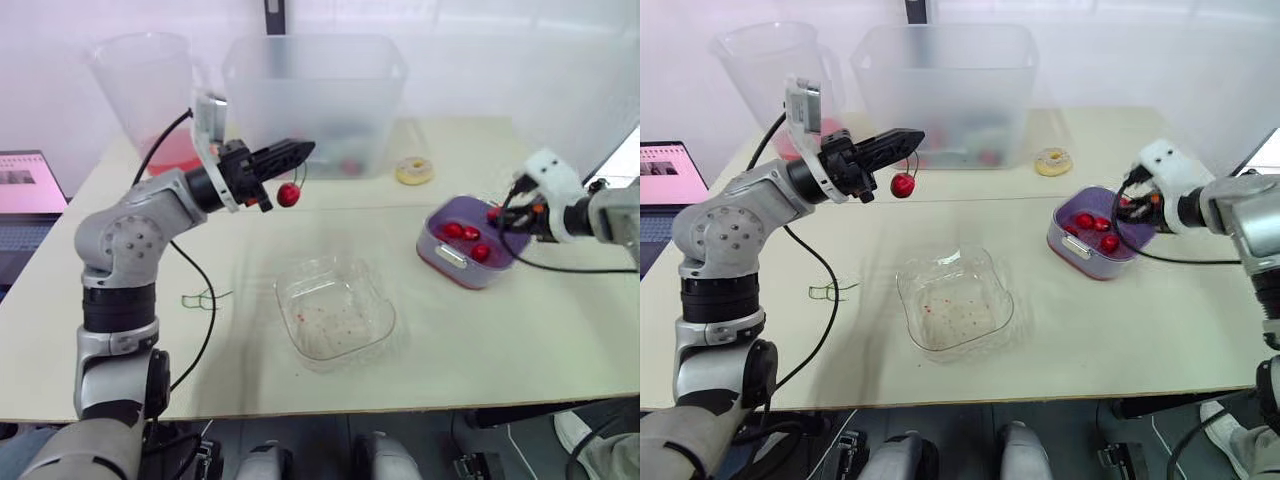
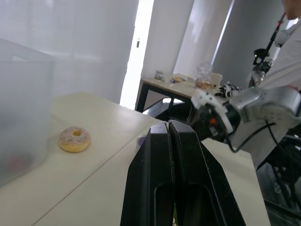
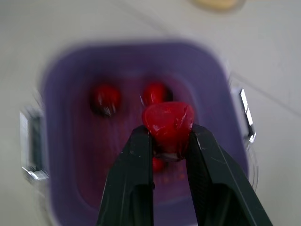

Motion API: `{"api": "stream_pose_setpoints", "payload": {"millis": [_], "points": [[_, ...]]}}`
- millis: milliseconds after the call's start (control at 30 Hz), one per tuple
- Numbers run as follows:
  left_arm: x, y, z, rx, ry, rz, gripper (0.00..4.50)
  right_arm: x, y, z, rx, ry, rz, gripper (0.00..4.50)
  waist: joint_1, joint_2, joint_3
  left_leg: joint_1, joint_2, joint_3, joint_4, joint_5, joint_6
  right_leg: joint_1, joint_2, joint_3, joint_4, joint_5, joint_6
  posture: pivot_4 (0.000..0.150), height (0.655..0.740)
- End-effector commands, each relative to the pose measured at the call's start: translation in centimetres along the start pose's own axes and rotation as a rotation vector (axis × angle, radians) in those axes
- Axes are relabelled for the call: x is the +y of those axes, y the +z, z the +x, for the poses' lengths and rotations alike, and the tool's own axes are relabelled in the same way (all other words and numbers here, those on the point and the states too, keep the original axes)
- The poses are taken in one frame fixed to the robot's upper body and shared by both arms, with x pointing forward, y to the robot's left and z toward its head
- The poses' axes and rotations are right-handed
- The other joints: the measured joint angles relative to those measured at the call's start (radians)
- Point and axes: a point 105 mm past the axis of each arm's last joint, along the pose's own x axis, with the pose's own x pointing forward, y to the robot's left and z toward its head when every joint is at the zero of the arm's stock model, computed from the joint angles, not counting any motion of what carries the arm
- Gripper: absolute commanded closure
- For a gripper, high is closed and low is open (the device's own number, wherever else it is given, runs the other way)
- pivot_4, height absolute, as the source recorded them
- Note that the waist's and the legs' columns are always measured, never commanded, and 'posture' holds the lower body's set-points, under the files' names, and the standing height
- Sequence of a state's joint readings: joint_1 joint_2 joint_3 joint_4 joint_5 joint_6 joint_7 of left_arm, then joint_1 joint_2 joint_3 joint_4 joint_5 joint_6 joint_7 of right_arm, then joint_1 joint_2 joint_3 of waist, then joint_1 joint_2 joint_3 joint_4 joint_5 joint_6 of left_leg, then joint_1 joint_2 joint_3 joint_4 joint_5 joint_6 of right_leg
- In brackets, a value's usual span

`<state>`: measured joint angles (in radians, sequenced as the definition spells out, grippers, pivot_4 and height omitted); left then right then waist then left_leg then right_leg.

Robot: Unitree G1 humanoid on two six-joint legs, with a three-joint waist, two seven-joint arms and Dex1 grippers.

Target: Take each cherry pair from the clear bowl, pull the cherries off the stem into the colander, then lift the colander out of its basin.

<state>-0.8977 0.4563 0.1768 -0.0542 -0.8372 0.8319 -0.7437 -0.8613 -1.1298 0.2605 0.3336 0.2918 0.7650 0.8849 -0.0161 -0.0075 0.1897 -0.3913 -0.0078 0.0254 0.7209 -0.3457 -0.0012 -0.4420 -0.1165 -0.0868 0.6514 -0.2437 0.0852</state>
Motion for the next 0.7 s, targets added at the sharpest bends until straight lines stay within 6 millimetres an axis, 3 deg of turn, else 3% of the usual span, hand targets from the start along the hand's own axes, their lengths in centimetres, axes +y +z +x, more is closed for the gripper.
{"api": "stream_pose_setpoints", "payload": {"millis": [33,233,333,433,500,567,633,700], "points": [[-0.8,1.5,0.1,-0.041,-0.022,0.065,4.5,-0.7,0.7,-0.1,-0.034,-0.008,-0.063,2.98,0.001,0.0,0.0,0.0,0.0,0.0,0.0,0.0,0.0,0.0,0.0,0.0,0.0,0.0,0.0,0.15,0.6863],[-0.9,1.3,0.2,-0.042,-0.026,0.068,4.5,-1.3,1.7,-0.6,-0.067,-0.016,-0.082,0.17,0.01,0.0,0.0,0.0,0.0,0.0,0.001,0.001,-0.001,0.0,0.0,-0.001,0.0,0.0,0.0,0.15,0.6863],[-1.0,1.4,0.3,-0.045,-0.031,0.069,4.5,-1.7,3.2,-1.7,-0.101,-0.032,-0.107,0.03,0.014,0.0,0.0,-0.001,0.0,-0.001,0.002,0.001,-0.001,0.001,-0.001,-0.001,0.0,0.0,0.0,0.15,0.6863],[-1.0,1.8,0.5,-0.058,-0.037,0.062,4.5,-0.6,5.9,-3.0,-0.185,0.031,-0.113,0.03,0.019,0.001,0.0,-0.001,0.0,-0.001,0.002,0.001,-0.001,0.001,-0.001,-0.001,0.0,0.0,0.0,0.15,0.6863],[-1.1,2.2,0.7,-0.076,-0.05,0.045,4.5,2.5,9.4,-4.2,-0.346,0.209,-0.063,0.03,0.02,0.001,0.0,-0.001,0.0,-0.001,0.002,0.001,-0.001,0.001,0.0,-0.001,0.0,0.0,0.0,0.15,0.6863],[-1.4,2.8,0.9,-0.099,-0.072,0.016,4.5,7.5,12.6,-6.2,-0.521,0.489,-0.038,0.03,0.018,0.001,0.0,-0.001,0.001,-0.001,0.002,0.001,-0.001,0.001,0.0,-0.001,0.0,0.0,0.0,0.15,0.6863],[-1.7,2.8,1.1,-0.103,-0.093,-0.006,4.5,11.0,13.7,-6.8,-0.606,0.615,-0.106,0.03,0.02,0.0,0.0,-0.001,0.002,-0.003,0.002,0.001,-0.001,0.001,0.0,-0.002,0.0,0.0,0.0,0.15,0.6863],[-2.4,2.1,1.5,-0.075,-0.123,-0.014,4.5,13.8,14.2,-6.0,-0.663,0.671,-0.125,0.03,0.024,0.0,0.0,0.0,0.002,-0.004,0.002,0.001,-0.002,0.002,0.0,-0.004,0.0,0.0,0.0,0.15,0.6863]]}}
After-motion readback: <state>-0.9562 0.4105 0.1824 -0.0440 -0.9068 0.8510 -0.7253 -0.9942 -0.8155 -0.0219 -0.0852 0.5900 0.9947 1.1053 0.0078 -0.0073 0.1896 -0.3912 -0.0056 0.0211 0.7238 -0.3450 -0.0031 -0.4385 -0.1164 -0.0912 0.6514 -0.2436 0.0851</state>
